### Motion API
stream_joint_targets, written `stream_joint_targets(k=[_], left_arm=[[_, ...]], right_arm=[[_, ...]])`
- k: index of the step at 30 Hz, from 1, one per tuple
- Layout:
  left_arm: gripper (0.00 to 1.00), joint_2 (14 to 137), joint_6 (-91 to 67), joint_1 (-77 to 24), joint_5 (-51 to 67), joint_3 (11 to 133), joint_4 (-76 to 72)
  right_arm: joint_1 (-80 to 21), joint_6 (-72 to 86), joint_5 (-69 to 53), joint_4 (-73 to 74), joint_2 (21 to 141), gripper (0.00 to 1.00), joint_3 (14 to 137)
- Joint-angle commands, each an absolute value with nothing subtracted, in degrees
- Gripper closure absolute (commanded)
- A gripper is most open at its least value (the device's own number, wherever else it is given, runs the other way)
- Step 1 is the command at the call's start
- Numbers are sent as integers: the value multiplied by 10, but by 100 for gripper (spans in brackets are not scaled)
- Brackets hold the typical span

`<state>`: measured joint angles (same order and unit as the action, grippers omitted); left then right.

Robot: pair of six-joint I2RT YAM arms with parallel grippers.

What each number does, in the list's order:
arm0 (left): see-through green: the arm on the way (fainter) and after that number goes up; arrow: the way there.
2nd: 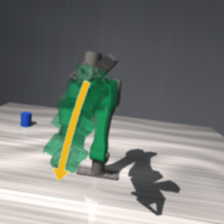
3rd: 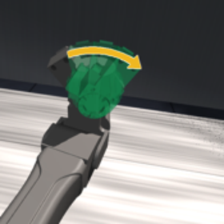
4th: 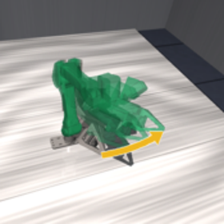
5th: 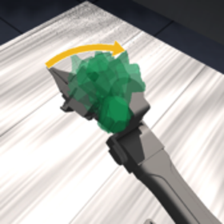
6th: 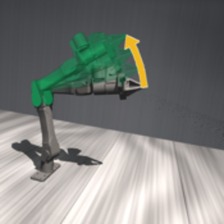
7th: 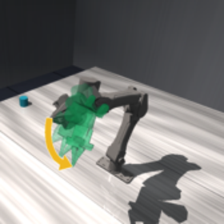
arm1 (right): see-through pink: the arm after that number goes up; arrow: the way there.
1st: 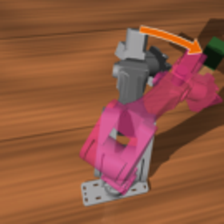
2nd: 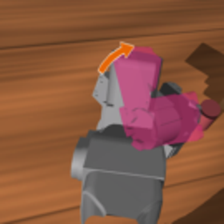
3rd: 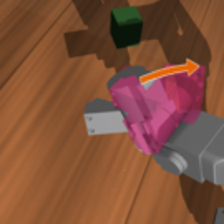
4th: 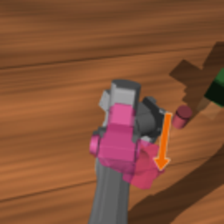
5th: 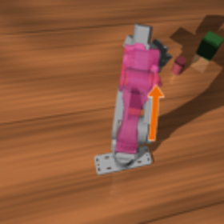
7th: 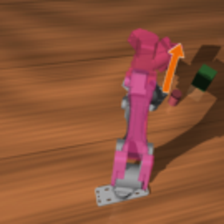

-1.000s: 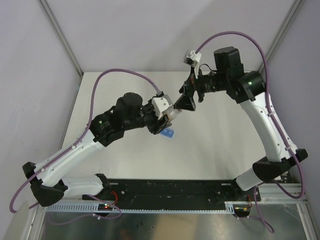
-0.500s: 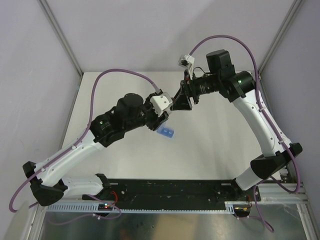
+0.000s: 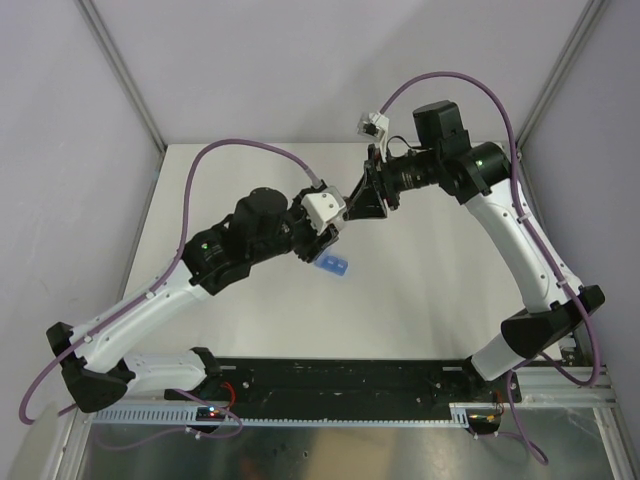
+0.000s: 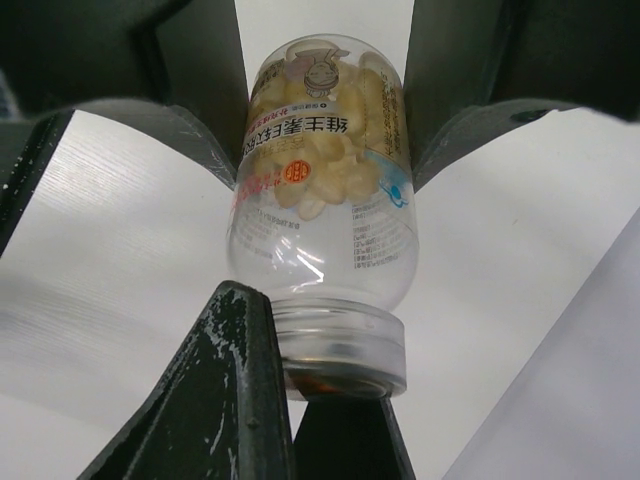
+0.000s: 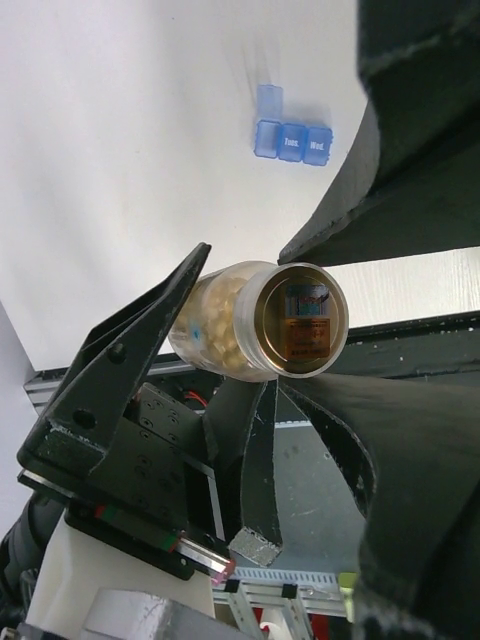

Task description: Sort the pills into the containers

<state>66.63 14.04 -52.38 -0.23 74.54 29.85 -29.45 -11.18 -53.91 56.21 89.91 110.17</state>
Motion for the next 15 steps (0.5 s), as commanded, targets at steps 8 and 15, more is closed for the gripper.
stream_joint_targets(k=[8, 15], left_arm=[[100, 643, 74, -468, 373, 753, 293], [100, 652, 25, -452, 507, 771, 293]], right_arm=[[-306, -262, -558, 613, 832, 82, 1104], [-348, -345, -494, 665, 804, 75, 1108]])
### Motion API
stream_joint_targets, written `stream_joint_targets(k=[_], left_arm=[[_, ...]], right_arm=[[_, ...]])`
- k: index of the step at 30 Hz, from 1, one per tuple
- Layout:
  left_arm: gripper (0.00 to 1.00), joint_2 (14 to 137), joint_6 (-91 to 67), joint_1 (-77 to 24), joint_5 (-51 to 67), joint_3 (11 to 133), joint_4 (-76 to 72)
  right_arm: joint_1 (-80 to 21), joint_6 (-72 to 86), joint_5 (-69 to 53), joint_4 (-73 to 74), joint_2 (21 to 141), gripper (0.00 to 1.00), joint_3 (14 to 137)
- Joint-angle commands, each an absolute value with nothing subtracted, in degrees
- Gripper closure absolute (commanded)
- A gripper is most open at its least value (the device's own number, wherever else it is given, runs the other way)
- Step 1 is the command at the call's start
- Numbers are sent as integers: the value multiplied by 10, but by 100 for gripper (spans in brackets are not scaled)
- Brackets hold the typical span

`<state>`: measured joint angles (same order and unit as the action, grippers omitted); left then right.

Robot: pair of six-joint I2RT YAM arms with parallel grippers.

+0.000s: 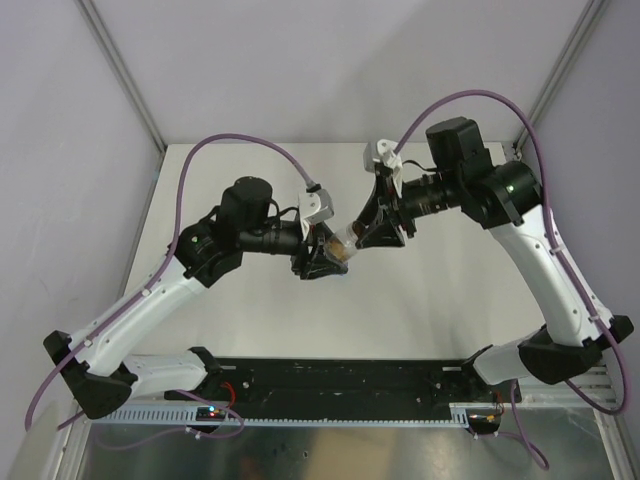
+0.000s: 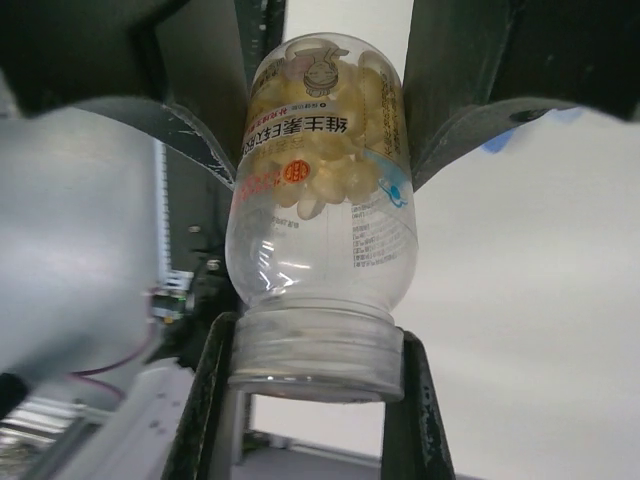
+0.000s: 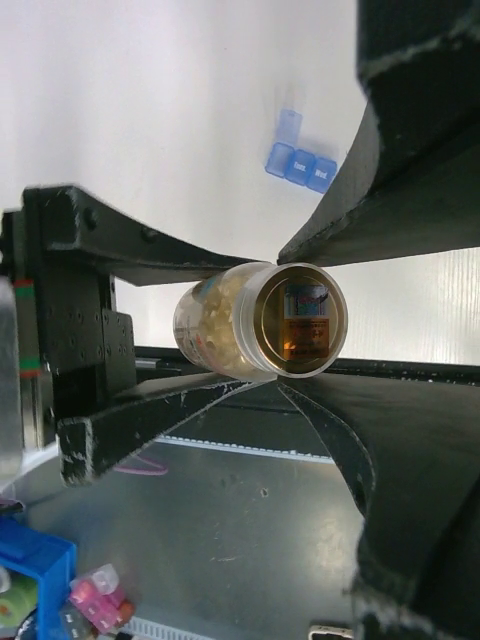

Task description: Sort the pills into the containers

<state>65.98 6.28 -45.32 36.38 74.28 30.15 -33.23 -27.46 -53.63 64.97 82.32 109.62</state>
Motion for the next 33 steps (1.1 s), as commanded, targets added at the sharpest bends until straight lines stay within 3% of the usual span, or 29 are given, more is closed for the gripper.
stream_joint_targets(k=[1, 11, 21, 28, 33], left_arm=[[100, 654, 23, -452, 512, 772, 293], [100, 647, 44, -451, 491, 754, 293], [100, 642, 38, -449, 510, 753, 293], [100, 647, 37, -448, 501, 763, 293], [100, 651, 37, -449, 492, 768, 293]], right_arm=[[-351, -348, -488, 668, 802, 75, 1108], [-350, -358, -481, 679, 796, 79, 1113], [-344, -372, -471, 686, 785, 74, 1113], [-351, -360, -470, 686, 797, 57, 1108], [-362, -343, -465, 682, 812, 36, 1106]])
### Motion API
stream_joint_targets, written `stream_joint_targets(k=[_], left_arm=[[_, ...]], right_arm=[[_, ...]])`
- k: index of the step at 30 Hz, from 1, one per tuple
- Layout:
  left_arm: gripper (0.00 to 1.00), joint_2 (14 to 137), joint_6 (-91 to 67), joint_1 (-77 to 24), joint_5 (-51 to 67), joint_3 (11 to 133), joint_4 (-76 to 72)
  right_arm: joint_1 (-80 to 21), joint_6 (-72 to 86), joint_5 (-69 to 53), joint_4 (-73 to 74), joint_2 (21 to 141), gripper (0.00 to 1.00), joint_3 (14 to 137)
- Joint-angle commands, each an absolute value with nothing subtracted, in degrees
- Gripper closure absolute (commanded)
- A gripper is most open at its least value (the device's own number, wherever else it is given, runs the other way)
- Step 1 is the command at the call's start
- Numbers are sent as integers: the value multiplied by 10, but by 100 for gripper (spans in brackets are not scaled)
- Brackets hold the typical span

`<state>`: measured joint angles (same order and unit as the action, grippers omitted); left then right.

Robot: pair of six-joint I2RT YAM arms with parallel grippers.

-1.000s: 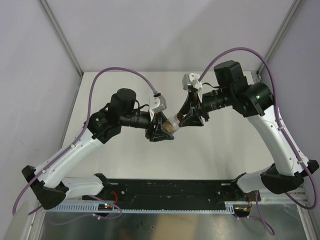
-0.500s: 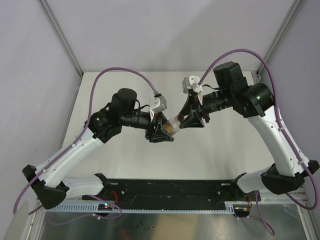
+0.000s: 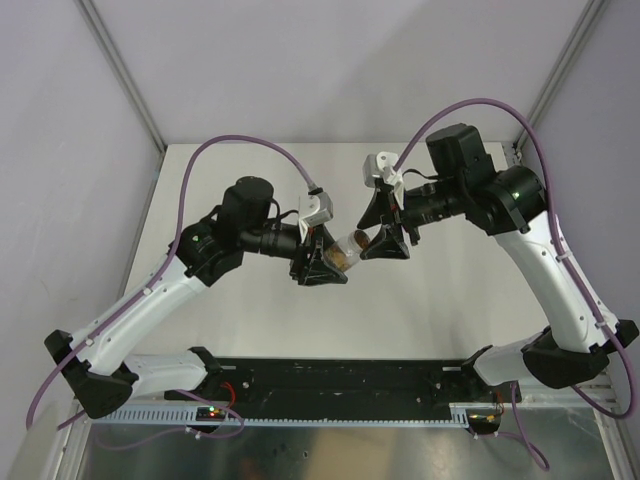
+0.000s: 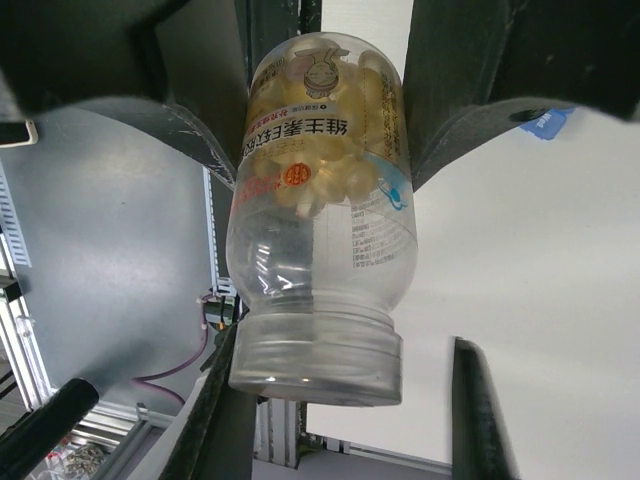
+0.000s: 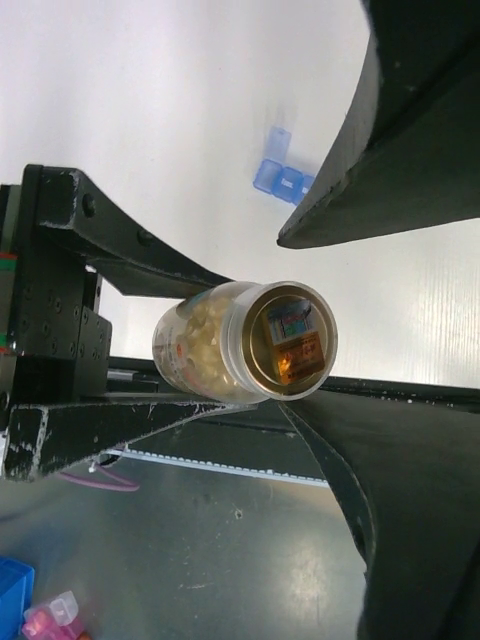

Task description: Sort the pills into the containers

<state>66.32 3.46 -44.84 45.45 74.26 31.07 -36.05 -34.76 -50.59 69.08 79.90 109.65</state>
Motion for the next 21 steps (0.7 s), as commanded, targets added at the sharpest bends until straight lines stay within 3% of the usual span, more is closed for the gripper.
stream_joint_targets(k=[1, 13, 21], left_arm=[[100, 651, 37, -450, 489, 767, 293], [100, 640, 59, -450, 405, 761, 293], [100, 641, 77, -450, 336, 762, 293]], right_arm=[[-363, -340, -465, 681, 814, 33, 1107], [-365, -322, -470, 684, 814, 11, 1113], [-348, -295, -462, 671, 801, 5, 1109]])
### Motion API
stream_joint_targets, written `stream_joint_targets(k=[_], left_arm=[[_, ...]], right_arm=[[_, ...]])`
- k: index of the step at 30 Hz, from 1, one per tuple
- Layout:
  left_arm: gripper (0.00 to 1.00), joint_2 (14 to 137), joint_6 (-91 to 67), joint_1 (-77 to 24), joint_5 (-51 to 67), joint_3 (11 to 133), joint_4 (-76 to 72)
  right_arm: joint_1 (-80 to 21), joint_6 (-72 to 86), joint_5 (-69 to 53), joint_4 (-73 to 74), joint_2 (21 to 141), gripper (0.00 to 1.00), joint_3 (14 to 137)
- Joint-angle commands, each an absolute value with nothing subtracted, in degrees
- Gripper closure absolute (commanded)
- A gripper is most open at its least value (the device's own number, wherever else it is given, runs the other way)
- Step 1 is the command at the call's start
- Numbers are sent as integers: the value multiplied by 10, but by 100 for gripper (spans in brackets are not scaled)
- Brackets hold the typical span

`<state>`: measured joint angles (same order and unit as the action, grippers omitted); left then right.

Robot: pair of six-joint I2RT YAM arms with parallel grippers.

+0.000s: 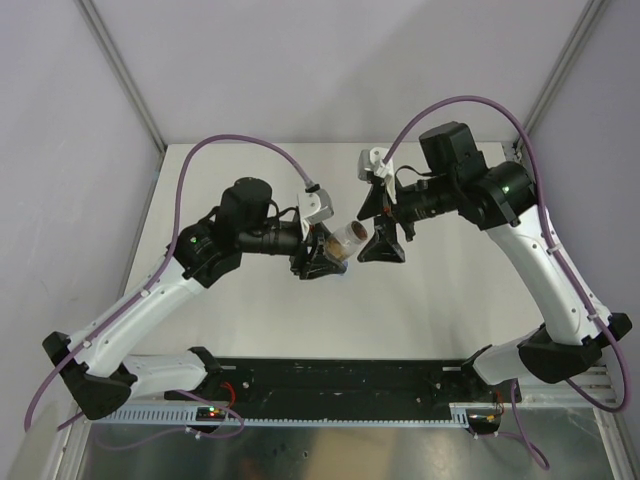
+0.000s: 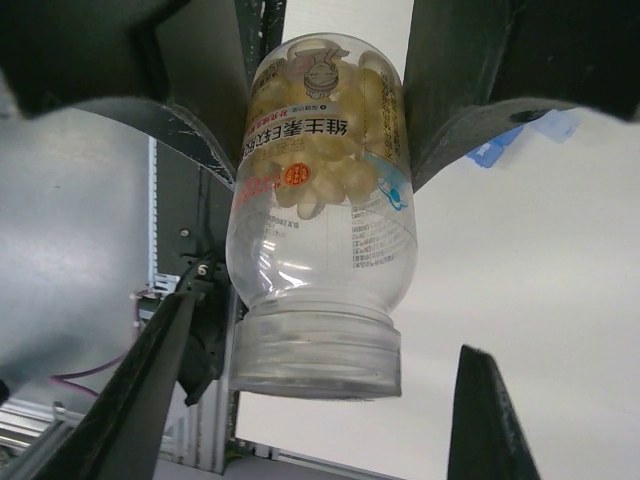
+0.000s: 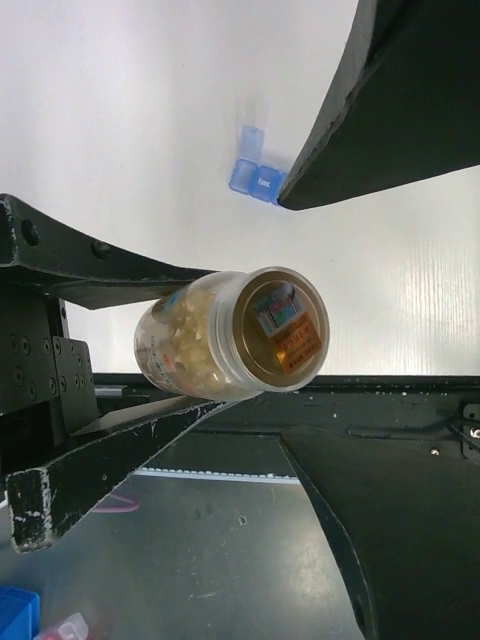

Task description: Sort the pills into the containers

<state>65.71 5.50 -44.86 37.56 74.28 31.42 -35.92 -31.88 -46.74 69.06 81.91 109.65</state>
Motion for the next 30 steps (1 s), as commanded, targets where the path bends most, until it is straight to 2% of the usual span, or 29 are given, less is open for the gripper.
stream_joint_targets(k=[1, 15, 26, 30], left_arm=[[100, 640, 79, -450, 329, 760, 293], [100, 635, 145, -497, 132, 739, 293], [100, 652, 162, -529, 7, 742, 278], [100, 656, 162, -533, -20, 741, 273]], right_arm=[[-344, -289, -461, 665, 800, 4, 1111], [-277, -149, -477, 583, 834, 2, 1144], [-275, -94, -549, 553, 886, 1, 1134], [-283, -95, -559, 552, 896, 4, 1124]])
